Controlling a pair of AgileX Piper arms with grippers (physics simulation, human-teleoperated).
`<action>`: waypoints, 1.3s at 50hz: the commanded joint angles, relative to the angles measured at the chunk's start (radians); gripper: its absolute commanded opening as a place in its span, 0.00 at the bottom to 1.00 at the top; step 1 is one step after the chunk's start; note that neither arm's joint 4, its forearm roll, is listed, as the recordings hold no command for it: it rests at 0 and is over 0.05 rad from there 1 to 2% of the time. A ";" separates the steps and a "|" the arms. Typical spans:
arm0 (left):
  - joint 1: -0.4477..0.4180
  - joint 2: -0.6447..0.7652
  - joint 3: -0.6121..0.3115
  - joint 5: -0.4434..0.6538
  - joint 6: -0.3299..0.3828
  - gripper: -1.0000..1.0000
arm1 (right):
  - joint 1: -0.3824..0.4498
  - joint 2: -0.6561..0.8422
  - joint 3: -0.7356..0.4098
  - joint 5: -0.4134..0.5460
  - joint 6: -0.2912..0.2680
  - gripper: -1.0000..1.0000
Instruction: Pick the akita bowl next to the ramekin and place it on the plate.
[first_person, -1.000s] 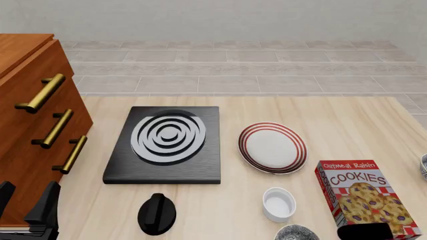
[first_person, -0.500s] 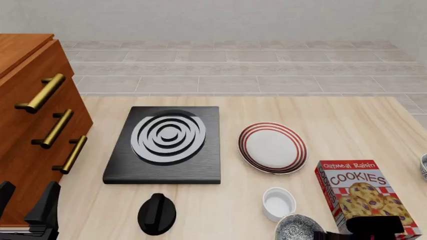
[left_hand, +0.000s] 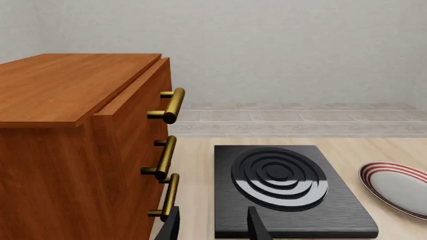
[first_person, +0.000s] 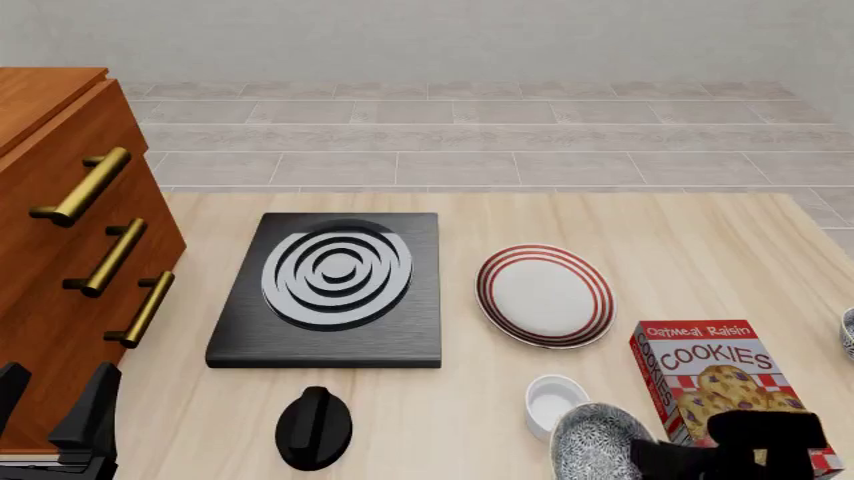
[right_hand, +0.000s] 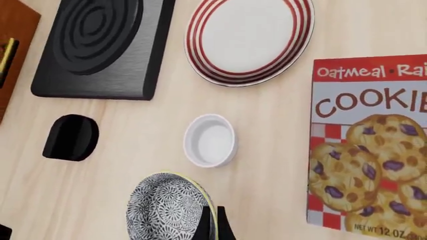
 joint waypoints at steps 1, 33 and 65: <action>0.000 0.000 0.000 0.000 0.000 1.00 | -0.009 0.020 -0.041 -0.008 0.004 0.00; 0.000 0.000 0.000 0.000 0.000 1.00 | -0.108 0.186 -0.163 -0.117 -0.073 0.00; 0.000 0.000 0.000 0.000 0.000 1.00 | -0.127 0.345 -0.225 -0.248 -0.121 0.00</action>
